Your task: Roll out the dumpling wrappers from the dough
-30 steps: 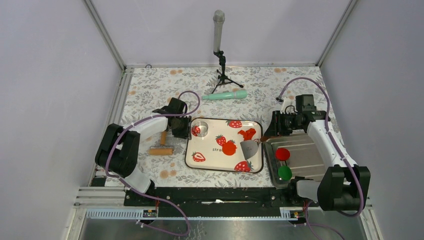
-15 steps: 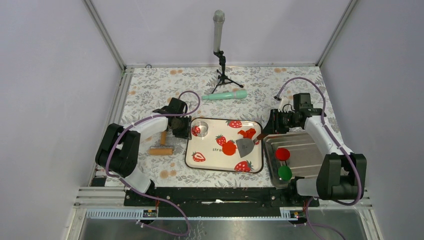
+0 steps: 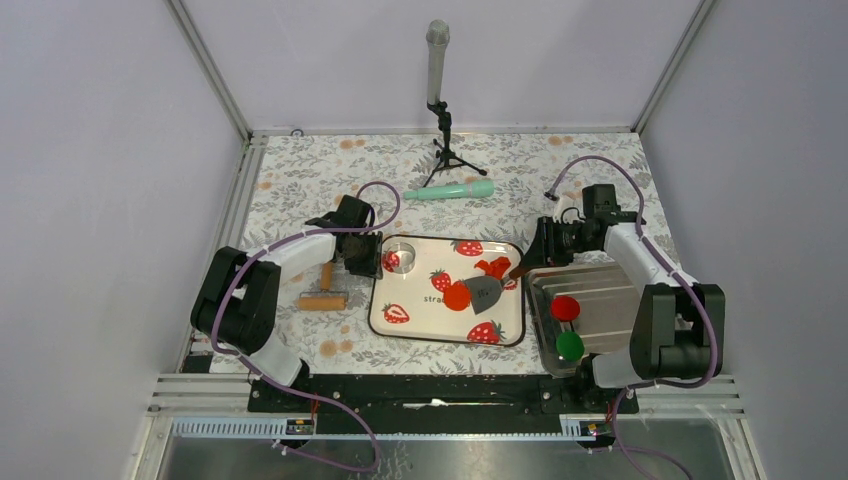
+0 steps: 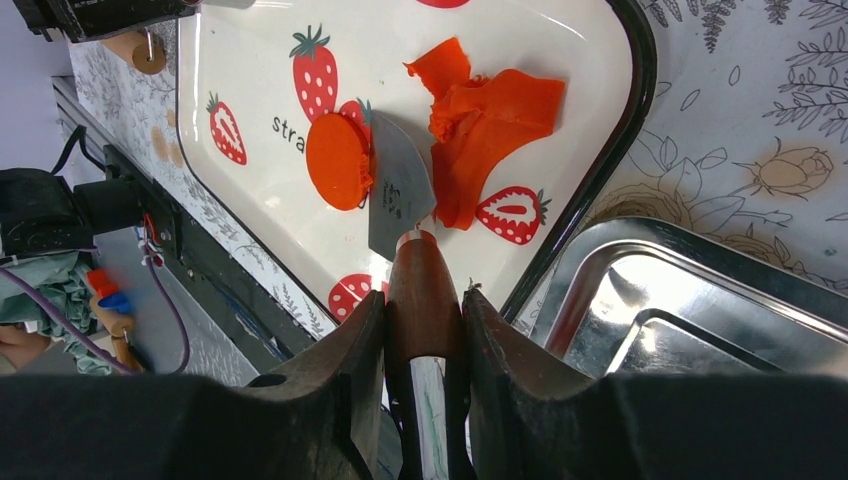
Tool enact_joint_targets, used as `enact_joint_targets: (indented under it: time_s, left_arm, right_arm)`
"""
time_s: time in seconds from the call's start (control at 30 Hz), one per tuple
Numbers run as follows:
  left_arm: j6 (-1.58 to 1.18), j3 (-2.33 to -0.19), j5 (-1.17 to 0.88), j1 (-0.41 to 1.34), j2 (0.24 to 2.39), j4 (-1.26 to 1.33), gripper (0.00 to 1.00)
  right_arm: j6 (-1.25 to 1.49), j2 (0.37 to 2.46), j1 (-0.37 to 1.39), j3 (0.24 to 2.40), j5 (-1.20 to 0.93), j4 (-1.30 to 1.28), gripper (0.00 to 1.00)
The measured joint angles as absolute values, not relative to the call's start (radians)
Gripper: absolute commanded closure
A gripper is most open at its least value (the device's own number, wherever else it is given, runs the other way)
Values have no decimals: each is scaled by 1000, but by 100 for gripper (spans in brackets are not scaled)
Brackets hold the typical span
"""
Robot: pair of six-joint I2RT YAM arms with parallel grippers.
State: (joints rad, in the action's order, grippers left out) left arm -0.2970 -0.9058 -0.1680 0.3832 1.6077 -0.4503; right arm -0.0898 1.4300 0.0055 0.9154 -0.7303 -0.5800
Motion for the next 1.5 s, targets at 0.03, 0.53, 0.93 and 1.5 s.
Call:
enact_joint_targets:
  time_s: [0.03,0.53,0.93,1.5]
  left_arm:
    - [-297,-906,-168,383,1608,-450,72]
    - [-307,-906,-160,381,1610,-451,81]
    - [-358,-909,-152,378,1617,-450,100]
    - [-375,-889,-115,378,1596,-429,100]
  right_arm:
    - [-91,1438,5,917,-736,-580,100]
    - [-105,1481,4,927,-770,-570,100]
    - [-105,1536,4,960,-788,-570,100]
    - [-105,1587,37,998,-802,-553,100]
